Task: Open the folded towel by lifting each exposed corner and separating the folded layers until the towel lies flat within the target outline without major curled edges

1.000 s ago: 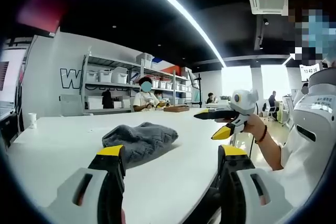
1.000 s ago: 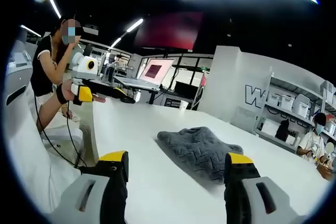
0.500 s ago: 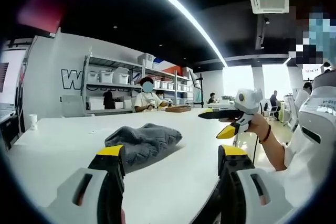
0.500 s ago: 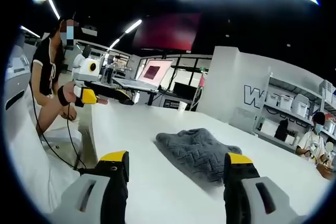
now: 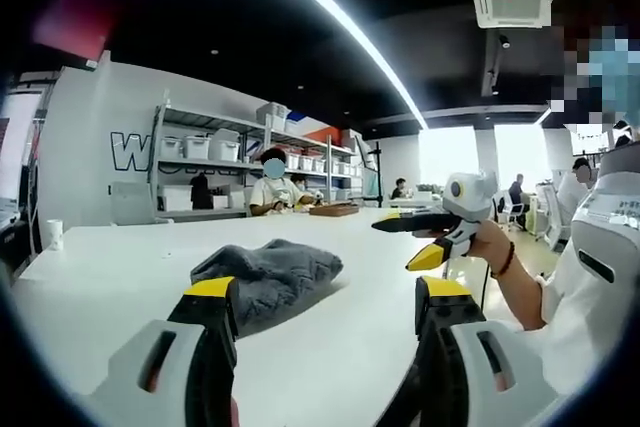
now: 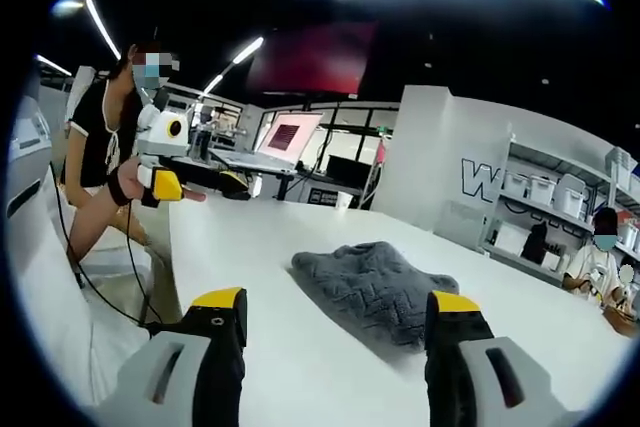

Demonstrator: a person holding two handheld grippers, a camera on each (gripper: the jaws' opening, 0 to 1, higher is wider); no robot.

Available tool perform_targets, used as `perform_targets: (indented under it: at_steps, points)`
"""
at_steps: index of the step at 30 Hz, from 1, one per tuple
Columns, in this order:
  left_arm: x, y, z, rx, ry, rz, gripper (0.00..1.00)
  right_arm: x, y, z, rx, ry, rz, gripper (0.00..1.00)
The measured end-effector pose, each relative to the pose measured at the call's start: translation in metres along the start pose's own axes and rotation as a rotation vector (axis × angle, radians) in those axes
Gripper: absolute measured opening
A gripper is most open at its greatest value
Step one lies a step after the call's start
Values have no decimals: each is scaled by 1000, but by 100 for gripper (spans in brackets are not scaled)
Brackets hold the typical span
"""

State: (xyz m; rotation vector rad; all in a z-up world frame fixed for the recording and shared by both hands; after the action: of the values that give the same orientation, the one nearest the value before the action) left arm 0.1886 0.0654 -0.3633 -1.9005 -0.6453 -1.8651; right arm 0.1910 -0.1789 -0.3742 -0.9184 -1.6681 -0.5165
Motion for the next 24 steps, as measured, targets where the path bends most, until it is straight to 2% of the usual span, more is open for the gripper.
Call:
perform_targets:
  at_steps: [24]
  points:
    - [-2, 17, 1, -12, -14, 22, 71, -6, 10, -11, -15, 28, 25, 68]
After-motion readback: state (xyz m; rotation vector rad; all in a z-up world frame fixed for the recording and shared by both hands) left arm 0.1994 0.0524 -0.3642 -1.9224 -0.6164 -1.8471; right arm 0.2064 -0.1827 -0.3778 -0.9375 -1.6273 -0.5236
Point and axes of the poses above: the point that each gripper's makers call its tool centre point, and the gripper's own axes: y roughly forward along the fingers, z roughly to its left, x roughly out of its top, the point moved 4 cm from there along -y, roughly backward along the fingers, and after that the axes turned 1 degree about -y, right-handed, at the moved point
